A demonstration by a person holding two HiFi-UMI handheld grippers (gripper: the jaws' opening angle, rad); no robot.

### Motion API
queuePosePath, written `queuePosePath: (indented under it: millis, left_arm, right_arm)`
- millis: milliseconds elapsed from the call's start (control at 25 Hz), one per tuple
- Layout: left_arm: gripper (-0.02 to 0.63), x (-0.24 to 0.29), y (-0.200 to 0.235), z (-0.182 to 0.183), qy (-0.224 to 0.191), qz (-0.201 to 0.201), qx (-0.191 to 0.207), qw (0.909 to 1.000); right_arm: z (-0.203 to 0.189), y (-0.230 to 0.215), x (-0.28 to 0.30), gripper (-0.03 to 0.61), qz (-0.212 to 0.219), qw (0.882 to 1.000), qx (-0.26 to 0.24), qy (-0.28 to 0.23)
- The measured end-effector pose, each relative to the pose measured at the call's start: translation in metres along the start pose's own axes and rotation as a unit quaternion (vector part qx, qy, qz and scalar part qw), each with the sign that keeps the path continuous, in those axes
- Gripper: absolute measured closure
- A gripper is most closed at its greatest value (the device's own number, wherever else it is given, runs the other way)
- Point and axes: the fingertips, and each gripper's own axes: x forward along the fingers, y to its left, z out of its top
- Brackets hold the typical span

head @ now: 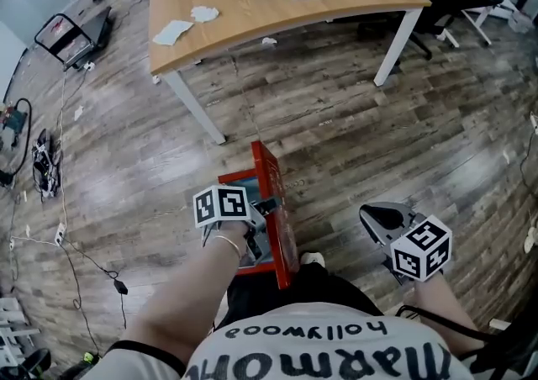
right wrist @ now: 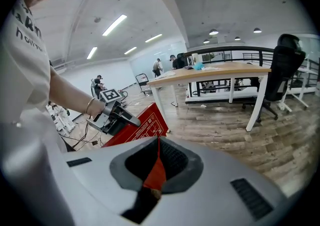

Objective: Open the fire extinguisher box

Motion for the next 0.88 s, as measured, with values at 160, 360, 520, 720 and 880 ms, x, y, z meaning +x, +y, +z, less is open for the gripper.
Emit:
queuePosePath:
  millis: [160, 360, 520, 720, 880]
  left_arm:
    - [0.517, 0.014, -0.013, -0.001, -0.013, 0.009, 0.011, 0.9998]
    - [0.512, 0.028, -0.020, -0.002, -0.025, 0.047, 0.031, 0.9981]
    - [0.512, 0.036, -0.023, -0.005, -0.028, 0.081, 0.038, 0.9956]
    - [0.511, 0.043, -0.026, -0.003, -0.020, 0.094, 0.043, 0.9944]
    - [0.506, 0.046, -0.025, -0.003, -0.015, 0.091, 0.050, 0.9944]
  right_arm:
    - [-0.005, -0.011, -0.006, 0.566, 0.020, 1.000, -0.015, 0.010]
    - [-0.009, -0.023, -0.007, 0.566, 0.030, 0.999, -0.007, 0.016]
    - [-0.009, -0.025, -0.007, 0.566, 0.025, 0.999, 0.018, 0.011]
    - [-0.003, -0.020, -0.010, 0.566, 0.000, 0.999, 0.046, -0.008]
    - [-0.013, -0.011, -0.009, 0.566, -0.014, 0.998, 0.059, -0.004]
